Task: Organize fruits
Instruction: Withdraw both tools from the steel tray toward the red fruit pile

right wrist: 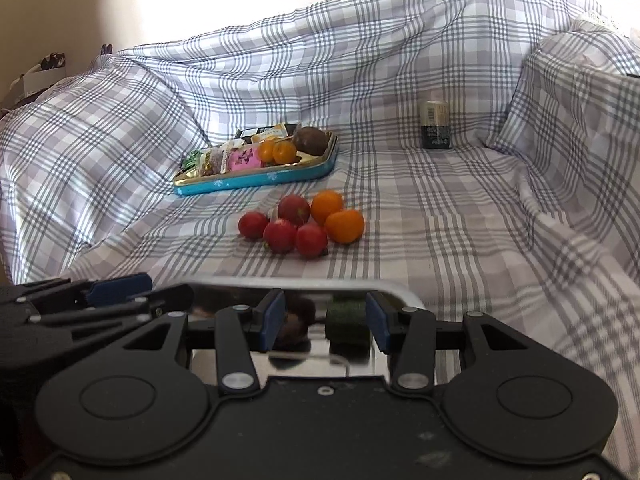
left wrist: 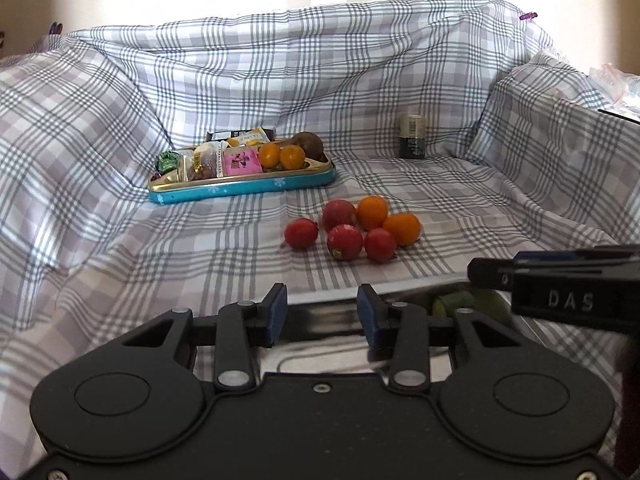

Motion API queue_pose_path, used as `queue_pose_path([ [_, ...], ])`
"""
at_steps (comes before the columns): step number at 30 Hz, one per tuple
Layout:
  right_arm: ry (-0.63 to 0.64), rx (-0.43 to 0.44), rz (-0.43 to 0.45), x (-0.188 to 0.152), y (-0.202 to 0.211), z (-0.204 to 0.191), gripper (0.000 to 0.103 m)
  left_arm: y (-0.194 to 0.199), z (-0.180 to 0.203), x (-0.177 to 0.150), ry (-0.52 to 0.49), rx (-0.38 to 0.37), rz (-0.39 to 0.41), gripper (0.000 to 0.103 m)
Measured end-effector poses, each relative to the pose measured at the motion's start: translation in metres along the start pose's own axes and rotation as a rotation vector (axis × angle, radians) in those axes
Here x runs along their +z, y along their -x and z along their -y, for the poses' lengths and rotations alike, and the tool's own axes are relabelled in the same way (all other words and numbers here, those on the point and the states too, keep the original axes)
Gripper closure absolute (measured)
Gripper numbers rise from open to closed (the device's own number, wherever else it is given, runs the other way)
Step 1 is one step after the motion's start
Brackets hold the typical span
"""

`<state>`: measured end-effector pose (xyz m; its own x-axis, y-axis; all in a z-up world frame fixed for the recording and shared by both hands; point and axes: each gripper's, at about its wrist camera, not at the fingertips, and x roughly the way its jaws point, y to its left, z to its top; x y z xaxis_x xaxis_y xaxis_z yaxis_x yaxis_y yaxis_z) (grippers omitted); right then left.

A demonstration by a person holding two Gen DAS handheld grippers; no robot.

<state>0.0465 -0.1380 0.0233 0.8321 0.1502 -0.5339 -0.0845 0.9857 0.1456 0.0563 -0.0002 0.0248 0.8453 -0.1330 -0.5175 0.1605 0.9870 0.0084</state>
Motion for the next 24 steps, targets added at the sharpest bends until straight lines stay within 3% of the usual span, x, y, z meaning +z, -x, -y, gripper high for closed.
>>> queue_pose_path([
  [13,0.089,-0.027,-0.025,0.050,-0.038,-0.002,0.056,-0.032,-0.022,0.048,0.012,0.029,-0.031,0.055],
  [24,0.168,-0.023,0.019,0.056,-0.057,-0.007,0.056,-0.049,-0.036,0.049,0.023,0.034,-0.026,0.055],
])
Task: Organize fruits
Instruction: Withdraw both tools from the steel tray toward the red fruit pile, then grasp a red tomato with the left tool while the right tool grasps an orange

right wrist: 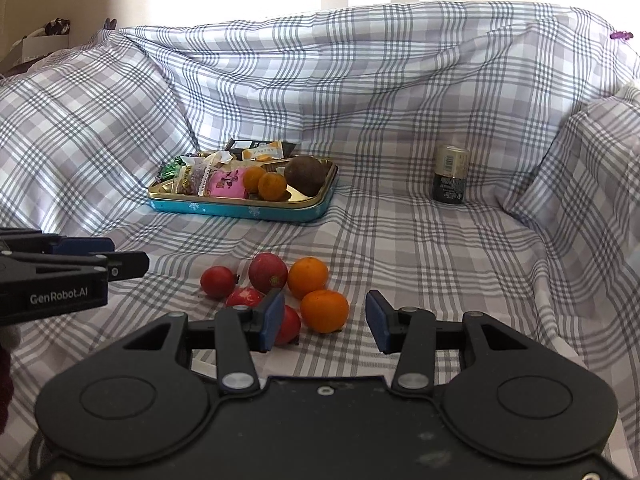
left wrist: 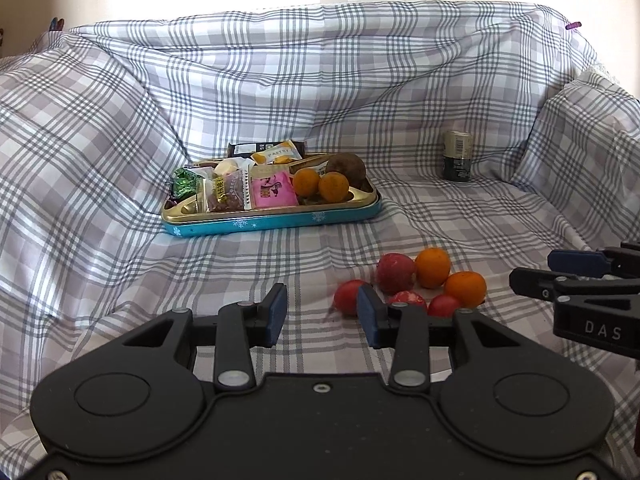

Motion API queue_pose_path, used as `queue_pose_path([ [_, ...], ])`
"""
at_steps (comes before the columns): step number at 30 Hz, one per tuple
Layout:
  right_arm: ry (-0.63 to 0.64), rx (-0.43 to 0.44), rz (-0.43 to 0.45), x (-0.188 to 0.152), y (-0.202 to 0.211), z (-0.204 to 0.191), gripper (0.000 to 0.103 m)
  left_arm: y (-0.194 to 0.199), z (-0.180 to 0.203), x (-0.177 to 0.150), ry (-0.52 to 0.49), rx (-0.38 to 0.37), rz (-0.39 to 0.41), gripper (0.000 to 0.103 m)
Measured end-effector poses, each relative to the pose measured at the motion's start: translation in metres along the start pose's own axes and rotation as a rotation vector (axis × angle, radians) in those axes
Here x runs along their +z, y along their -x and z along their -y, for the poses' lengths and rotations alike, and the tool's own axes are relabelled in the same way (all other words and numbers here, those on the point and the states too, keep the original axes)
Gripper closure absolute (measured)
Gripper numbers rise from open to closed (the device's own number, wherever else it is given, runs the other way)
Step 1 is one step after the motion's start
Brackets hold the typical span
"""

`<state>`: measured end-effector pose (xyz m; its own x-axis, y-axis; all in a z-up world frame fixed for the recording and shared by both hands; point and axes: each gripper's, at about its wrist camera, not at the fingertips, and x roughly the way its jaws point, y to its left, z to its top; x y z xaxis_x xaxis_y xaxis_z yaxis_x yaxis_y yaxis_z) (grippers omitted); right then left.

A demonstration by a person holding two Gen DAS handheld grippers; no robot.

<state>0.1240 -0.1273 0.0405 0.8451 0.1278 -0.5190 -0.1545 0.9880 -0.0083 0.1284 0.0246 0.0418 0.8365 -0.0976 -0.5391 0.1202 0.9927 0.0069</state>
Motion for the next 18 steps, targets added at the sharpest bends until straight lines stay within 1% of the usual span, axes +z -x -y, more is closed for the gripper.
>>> queue_pose_path([
  [5,0.009,-0.007,0.022,-0.001,-0.003,0.002,0.056,-0.004,-0.004,0.001,-0.012,-0.021,0.007,0.055],
  [9,-0.012,0.000,0.031,-0.001,-0.005,0.008,0.056,-0.007,-0.007,0.002,-0.021,-0.050,0.006,0.055],
  [12,-0.009,0.002,0.005,-0.002,-0.012,0.012,0.056,-0.013,-0.005,-0.002,-0.041,-0.060,-0.004,0.055],
  [18,0.041,0.019,-0.036,-0.010,-0.026,0.014,0.056,-0.029,0.000,-0.013,-0.083,-0.076,-0.043,0.055],
])
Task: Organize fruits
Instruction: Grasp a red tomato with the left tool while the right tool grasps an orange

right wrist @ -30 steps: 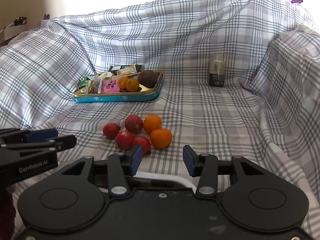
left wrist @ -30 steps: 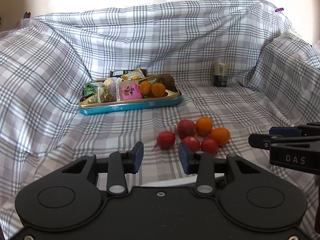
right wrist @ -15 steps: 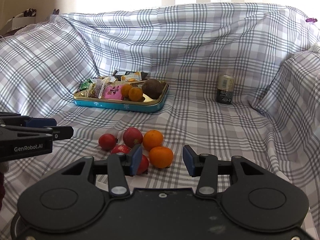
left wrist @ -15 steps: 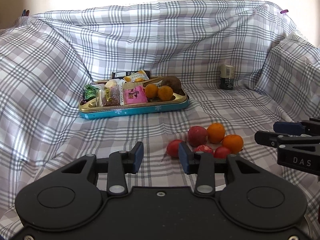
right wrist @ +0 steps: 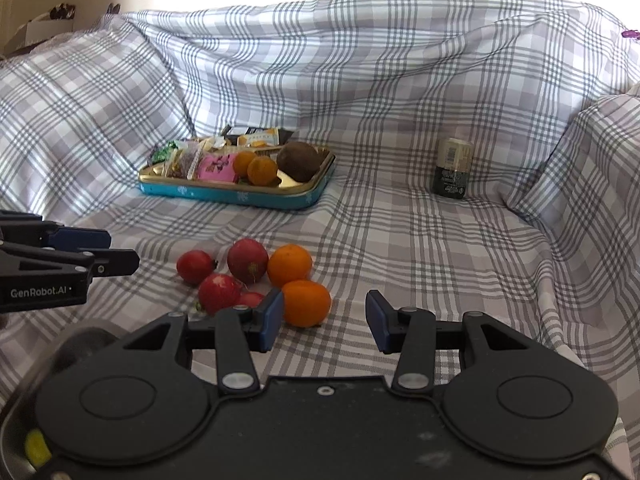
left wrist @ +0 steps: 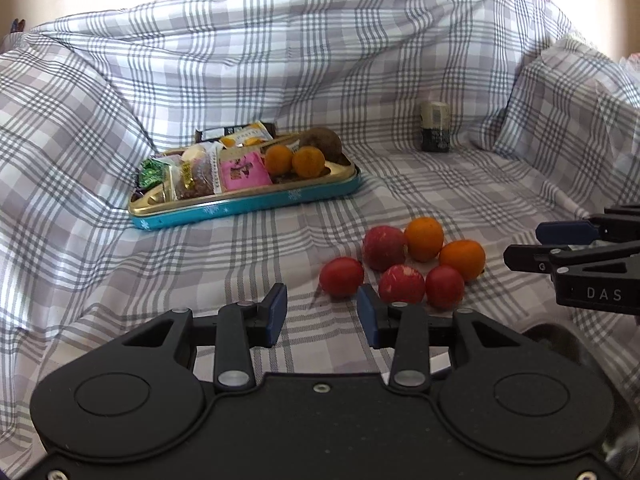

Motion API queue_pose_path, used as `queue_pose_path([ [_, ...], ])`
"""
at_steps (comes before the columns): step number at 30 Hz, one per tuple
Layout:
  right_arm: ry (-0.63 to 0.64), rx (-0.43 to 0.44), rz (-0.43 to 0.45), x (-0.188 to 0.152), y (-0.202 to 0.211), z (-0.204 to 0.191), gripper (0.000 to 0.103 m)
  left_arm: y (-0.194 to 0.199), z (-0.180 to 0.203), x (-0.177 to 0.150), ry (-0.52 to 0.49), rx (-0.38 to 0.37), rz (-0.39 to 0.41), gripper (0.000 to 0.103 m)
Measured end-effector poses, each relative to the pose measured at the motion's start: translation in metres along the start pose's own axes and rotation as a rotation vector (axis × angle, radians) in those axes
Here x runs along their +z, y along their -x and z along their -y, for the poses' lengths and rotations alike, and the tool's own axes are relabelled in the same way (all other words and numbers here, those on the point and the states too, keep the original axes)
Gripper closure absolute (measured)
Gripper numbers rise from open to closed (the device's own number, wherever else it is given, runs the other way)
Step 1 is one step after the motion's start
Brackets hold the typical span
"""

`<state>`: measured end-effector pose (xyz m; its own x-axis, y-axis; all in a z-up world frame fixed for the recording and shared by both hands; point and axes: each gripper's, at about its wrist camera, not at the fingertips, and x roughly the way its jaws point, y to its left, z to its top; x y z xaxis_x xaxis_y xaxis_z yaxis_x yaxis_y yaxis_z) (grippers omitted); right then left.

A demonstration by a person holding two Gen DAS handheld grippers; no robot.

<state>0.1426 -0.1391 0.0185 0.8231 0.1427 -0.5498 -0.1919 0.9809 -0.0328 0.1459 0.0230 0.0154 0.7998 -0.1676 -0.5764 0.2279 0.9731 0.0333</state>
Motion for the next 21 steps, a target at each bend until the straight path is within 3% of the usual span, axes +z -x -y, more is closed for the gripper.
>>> queue_pose_path([
  [13,0.031,0.051,-0.061,-0.003,-0.027,0.005,0.057,-0.022,0.004,0.017,-0.010,-0.054,-0.012,0.055],
  [21,0.028,0.085,-0.078,0.005,-0.041,0.009,0.057,-0.031,0.000,0.016,0.010,-0.044,-0.019,0.055],
])
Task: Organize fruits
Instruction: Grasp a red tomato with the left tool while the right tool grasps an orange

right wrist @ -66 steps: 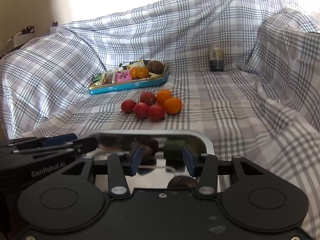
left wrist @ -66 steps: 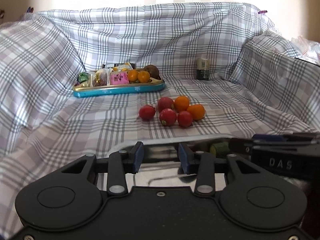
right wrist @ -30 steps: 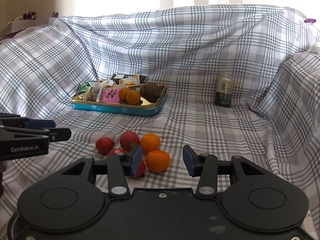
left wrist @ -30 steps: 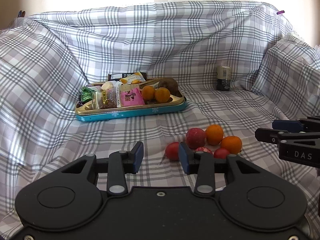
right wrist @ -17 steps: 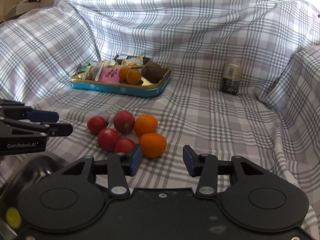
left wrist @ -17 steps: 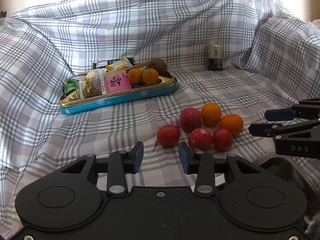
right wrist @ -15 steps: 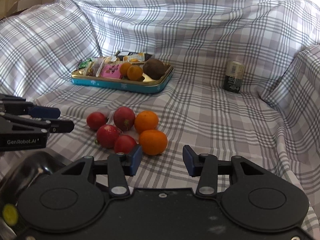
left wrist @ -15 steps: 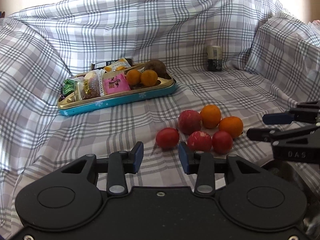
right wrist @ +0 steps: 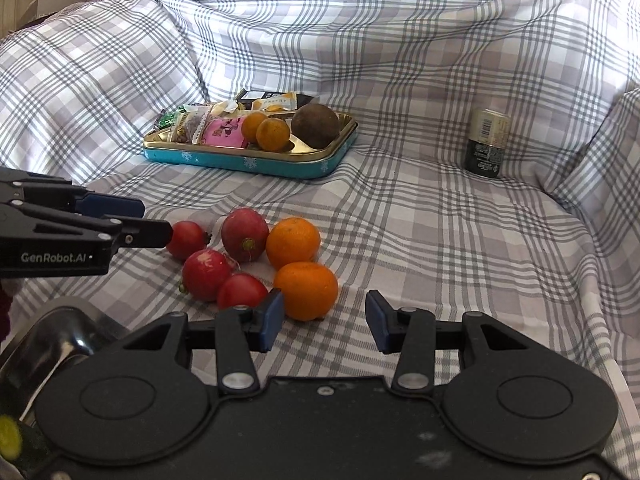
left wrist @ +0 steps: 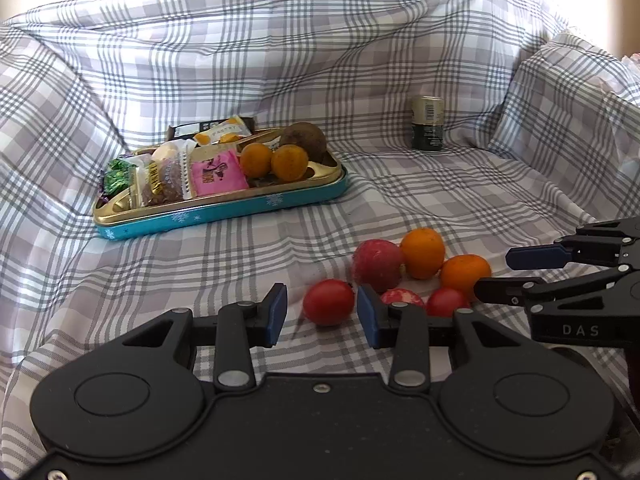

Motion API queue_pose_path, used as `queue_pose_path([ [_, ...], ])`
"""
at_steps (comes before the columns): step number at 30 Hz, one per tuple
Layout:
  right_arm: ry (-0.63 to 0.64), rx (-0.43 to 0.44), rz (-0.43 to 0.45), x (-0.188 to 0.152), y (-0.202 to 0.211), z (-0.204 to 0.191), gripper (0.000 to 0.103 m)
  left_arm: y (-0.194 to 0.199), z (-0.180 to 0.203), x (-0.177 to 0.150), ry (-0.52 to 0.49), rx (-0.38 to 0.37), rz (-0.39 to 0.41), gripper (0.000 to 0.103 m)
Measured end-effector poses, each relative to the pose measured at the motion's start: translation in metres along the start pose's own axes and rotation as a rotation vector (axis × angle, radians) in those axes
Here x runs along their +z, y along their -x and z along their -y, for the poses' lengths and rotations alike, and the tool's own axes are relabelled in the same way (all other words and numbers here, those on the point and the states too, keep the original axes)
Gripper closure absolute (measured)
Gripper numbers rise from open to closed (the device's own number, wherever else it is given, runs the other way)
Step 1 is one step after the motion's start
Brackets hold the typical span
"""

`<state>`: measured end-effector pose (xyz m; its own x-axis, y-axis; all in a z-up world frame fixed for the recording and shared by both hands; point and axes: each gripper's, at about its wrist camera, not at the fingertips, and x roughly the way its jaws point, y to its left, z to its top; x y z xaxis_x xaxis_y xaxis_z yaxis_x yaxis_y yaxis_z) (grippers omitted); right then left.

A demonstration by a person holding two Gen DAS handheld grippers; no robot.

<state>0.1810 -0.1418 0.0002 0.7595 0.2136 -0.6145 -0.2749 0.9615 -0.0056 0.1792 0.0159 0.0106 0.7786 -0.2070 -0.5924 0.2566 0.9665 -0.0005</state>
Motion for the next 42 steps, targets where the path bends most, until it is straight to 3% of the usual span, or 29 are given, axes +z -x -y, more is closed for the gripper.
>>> queue_pose_path([
  [10,0.039,0.017,0.027,0.000,-0.008,-0.007,0.057,-0.014,-0.009,-0.001,0.047,0.013,-0.051,0.055],
  [21,0.026,0.020,0.021,0.003,-0.016,-0.006,0.056,-0.018,0.020,-0.011,-0.138,0.063,-0.047,0.055],
  [24,0.028,0.020,0.011,0.003,-0.018,-0.007,0.056,-0.018,0.017,-0.009,-0.119,0.057,-0.056,0.054],
  [27,0.020,0.023,-0.059,0.002,-0.029,-0.007,0.056,-0.022,0.013,-0.008,-0.091,0.066,-0.078,0.054],
  [33,0.036,0.010,-0.043,0.002,-0.027,-0.011,0.056,-0.023,0.012,-0.005,-0.076,0.088,-0.090,0.054],
  [42,0.058,-0.023,-0.035,0.000,-0.026,-0.013,0.059,-0.032,0.024,0.000,-0.144,0.120,-0.139,0.053],
])
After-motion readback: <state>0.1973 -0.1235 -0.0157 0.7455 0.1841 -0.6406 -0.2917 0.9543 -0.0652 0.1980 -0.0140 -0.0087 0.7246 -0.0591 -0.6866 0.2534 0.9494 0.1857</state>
